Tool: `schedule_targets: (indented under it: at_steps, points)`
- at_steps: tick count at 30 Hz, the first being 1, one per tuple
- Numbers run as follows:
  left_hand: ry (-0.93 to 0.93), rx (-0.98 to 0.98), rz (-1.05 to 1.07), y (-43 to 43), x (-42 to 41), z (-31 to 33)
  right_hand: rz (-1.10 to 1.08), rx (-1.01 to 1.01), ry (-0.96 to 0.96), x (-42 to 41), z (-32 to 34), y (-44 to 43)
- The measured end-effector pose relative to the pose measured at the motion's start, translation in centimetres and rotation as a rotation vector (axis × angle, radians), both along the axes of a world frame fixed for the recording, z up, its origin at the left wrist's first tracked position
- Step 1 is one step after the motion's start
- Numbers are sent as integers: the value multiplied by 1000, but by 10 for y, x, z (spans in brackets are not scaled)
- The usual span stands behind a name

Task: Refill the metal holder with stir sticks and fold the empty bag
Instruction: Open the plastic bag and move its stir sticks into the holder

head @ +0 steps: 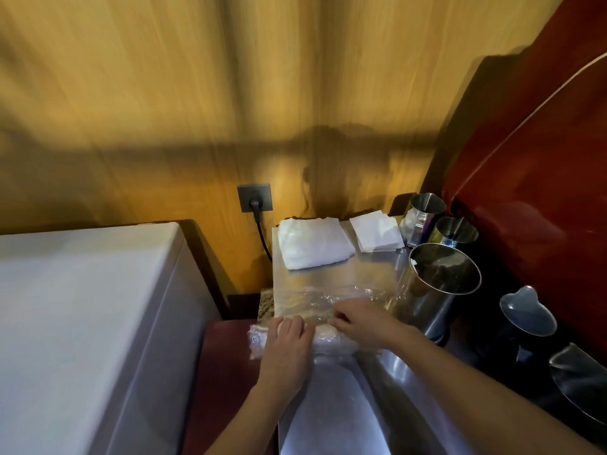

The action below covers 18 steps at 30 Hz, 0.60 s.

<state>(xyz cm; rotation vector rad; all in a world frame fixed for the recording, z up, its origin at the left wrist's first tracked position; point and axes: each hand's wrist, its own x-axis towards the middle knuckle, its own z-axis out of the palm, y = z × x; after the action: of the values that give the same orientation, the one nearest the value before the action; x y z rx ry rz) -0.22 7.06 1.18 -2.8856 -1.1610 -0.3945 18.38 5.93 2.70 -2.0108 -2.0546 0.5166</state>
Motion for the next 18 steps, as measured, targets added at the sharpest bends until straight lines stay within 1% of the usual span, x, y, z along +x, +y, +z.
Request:
schedule_targets:
  at_steps: [2, 6, 8, 12, 16, 18]
  points:
    - [-2, -6, -1, -5, -1, -1, -42, 3, 26, -3, 2, 7]
    - [-101, -57, -7, -14, -3, -6, -18, 32, -149, -7, 0, 20]
    - [-126, -53, -48, -18, -4, -8, 10, -40, -154, -7, -3, 25]
    - [-144, -111, -98, -21, -6, -9, -9, -188, -62, -9, -9, 32]
    - [-112, -152, -79, -26, -10, -13, -21, -214, -184, -11, -21, 35]
    - [-111, -195, -68, -29, -11, -16, -47, -266, -147, -14, -23, 36]
